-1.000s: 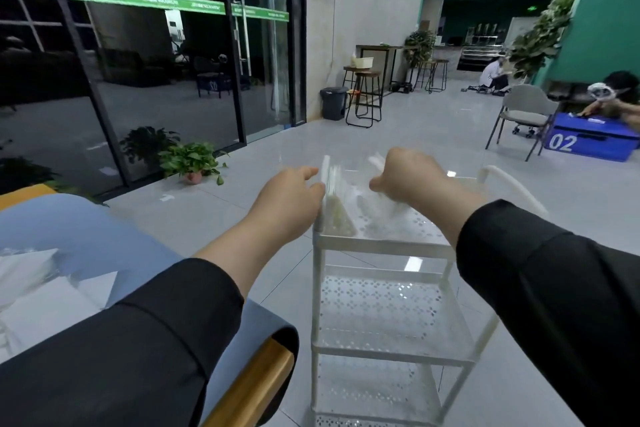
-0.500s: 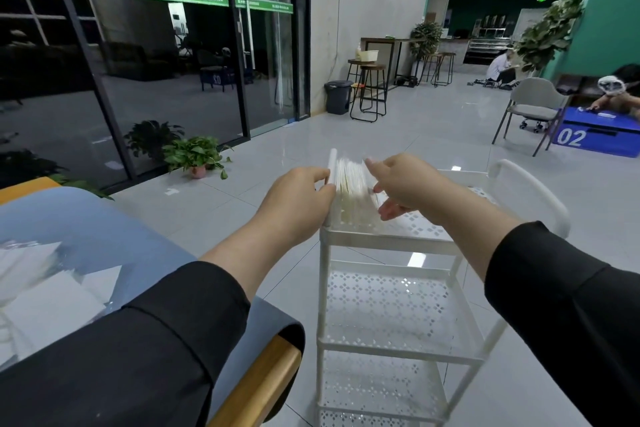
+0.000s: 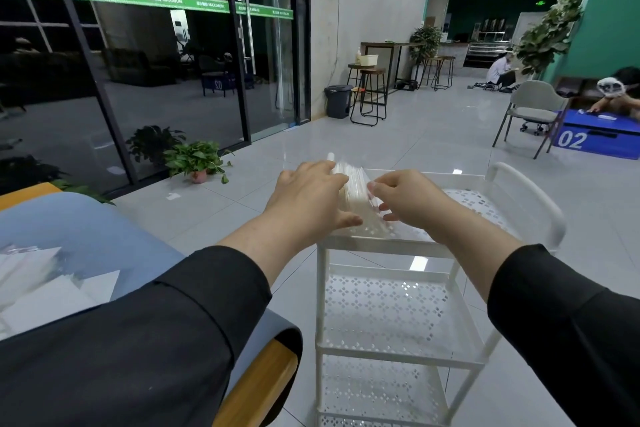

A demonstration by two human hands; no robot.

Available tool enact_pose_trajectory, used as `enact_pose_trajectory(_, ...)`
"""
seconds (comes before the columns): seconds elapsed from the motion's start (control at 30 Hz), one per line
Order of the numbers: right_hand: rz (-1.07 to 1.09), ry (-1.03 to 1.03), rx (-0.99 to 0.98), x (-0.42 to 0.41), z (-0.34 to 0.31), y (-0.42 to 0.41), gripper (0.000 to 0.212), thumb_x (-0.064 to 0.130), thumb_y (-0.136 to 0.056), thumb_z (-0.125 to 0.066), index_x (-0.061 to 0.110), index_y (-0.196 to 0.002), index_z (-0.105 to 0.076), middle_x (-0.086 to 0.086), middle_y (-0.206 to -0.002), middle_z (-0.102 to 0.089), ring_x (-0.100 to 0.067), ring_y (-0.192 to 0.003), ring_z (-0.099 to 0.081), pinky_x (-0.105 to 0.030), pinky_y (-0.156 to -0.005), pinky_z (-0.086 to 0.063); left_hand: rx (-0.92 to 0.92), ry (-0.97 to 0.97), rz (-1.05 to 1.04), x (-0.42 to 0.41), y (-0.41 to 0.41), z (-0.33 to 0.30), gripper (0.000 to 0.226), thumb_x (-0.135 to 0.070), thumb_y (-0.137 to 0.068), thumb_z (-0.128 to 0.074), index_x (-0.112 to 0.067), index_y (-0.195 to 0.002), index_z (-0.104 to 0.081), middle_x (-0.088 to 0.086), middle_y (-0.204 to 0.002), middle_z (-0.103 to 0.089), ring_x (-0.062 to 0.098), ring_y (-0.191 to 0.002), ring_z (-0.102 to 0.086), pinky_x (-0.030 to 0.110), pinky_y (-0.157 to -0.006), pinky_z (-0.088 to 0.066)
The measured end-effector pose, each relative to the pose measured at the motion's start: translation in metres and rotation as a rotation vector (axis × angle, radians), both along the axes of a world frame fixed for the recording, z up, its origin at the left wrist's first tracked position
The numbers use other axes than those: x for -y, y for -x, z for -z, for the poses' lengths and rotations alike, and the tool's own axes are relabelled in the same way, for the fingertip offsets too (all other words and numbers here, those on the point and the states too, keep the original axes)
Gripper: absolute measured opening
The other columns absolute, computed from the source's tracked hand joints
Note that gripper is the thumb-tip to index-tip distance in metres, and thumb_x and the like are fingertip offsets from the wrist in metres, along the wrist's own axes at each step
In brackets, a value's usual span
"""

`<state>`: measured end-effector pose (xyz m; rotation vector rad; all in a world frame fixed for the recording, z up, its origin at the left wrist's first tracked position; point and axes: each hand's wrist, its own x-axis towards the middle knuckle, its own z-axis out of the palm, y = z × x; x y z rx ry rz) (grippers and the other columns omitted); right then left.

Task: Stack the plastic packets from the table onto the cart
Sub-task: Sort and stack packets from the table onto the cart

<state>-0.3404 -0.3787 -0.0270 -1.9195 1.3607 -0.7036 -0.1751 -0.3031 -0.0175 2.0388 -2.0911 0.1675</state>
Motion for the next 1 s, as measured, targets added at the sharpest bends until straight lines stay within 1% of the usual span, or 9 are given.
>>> enact_pose_trajectory(0.13, -0.006, -0.06, 0.161, 0.002, 0.004, 0.001, 0.019, 0.031, -0.101, -0.057, 0.02, -0.092, -0.07, -0.003, -0.105, -0.072, -0.02, -0.09, -0.074, -0.041, -0.086, -0.062, 0.017, 0.019, -0.001, 0.005, 0.0, 0.0, 0.061, -0.062, -0.088, -0.066, -0.025, -0.135, -0.059, -0.002, -0.148, -0.046, 0.022, -0.14, -0.036, 0.043, -0.11, -0.03)
enact_pose_trajectory(0.27, 0.019, -0.04, 0.129, 0.004, 0.006, 0.002, 0.021, 0.033, -0.1, -0.057, 0.019, -0.098, -0.073, -0.003, -0.101, -0.073, -0.026, -0.092, -0.074, -0.046, -0.089, -0.06, 0.003, 0.028, 0.006, 0.006, 0.001, 0.003, 0.064, -0.063, -0.086, -0.066, -0.025, -0.137, -0.057, -0.004, -0.149, -0.046, 0.02, -0.14, -0.036, 0.041, -0.11, -0.029)
enact_pose_trajectory(0.4, 0.033, -0.049, 0.151, 0.006, 0.006, 0.005, 0.021, 0.034, -0.1, -0.058, 0.023, -0.086, -0.069, -0.005, -0.099, -0.072, -0.023, -0.088, -0.075, -0.047, -0.088, -0.06, 0.003, 0.028, 0.003, 0.008, 0.001, 0.003, 0.067, -0.065, -0.086, -0.066, -0.025, -0.139, -0.056, -0.003, -0.151, -0.045, 0.021, -0.141, -0.035, 0.042, -0.111, -0.029)
enact_pose_trajectory(0.47, 0.045, -0.028, 0.128, 0.007, 0.007, 0.007, 0.026, 0.037, -0.099, -0.058, 0.018, -0.088, -0.071, -0.011, -0.099, -0.073, -0.03, -0.093, -0.073, -0.05, -0.089, -0.059, -0.011, 0.036, 0.011, 0.009, 0.002, 0.003, 0.07, -0.066, -0.085, -0.066, -0.026, -0.142, -0.054, -0.004, -0.153, -0.043, 0.021, -0.142, -0.034, 0.043, -0.112, -0.029)
enact_pose_trajectory(0.57, 0.058, 0.01, 0.09, 0.008, 0.009, 0.01, 0.044, 0.041, -0.096, -0.057, -0.002, -0.105, -0.066, -0.026, -0.111, -0.068, -0.044, -0.105, -0.064, -0.06, -0.091, -0.055, -0.052, 0.05, 0.024, 0.008, 0.002, 0.004, 0.075, -0.07, -0.084, -0.063, -0.029, -0.146, -0.049, -0.005, -0.154, -0.042, 0.02, -0.144, -0.033, 0.042, -0.113, -0.028)
enact_pose_trajectory(0.77, 0.07, 0.043, 0.049, 0.006, 0.008, 0.013, 0.048, 0.04, -0.098, -0.054, -0.004, -0.112, -0.061, -0.028, -0.117, -0.063, -0.047, -0.11, -0.06, -0.063, -0.093, -0.051, -0.119, 0.083, 0.015, 0.0, 0.004, 0.005, 0.059, -0.062, -0.099, -0.045, -0.029, -0.148, -0.046, -0.005, -0.154, -0.043, 0.018, -0.143, -0.035, 0.04, -0.113, -0.029)
enact_pose_trajectory(0.87, 0.093, 0.129, 0.027, 0.005, 0.005, 0.015, 0.044, 0.035, -0.102, -0.052, -0.004, -0.121, -0.063, -0.022, -0.124, -0.066, -0.042, -0.114, -0.061, -0.049, -0.098, -0.052, -0.174, 0.11, 0.001, -0.006, 0.001, 0.004, 0.053, -0.054, -0.103, -0.043, -0.027, -0.149, -0.045, -0.006, -0.152, -0.045, 0.018, -0.141, -0.037, 0.041, -0.114, -0.03)
enact_pose_trajectory(0.93, 0.094, 0.236, 0.052, -0.002, -0.004, 0.014, 0.038, 0.037, -0.104, -0.051, 0.01, -0.125, -0.067, -0.002, -0.125, -0.069, -0.021, -0.116, -0.062, -0.031, -0.093, -0.045, -0.214, 0.143, -0.02, -0.014, -0.005, 0.001, 0.052, -0.052, -0.104, -0.042, -0.025, -0.148, -0.046, -0.006, -0.151, -0.047, 0.018, -0.14, -0.04, 0.042, -0.116, -0.033)
enact_pose_trajectory(1.0, 0.059, 0.361, 0.078, -0.015, -0.017, 0.005, 0.035, 0.038, -0.104, -0.05, 0.017, -0.126, -0.067, 0.007, -0.115, -0.067, -0.01, -0.107, -0.059, -0.026, -0.087, -0.041, -0.235, 0.182, -0.065, -0.027, -0.015, -0.004, 0.051, -0.05, -0.105, -0.042, -0.024, -0.147, -0.048, -0.006, -0.15, -0.049, 0.017, -0.138, -0.042, 0.043, -0.115, -0.035)
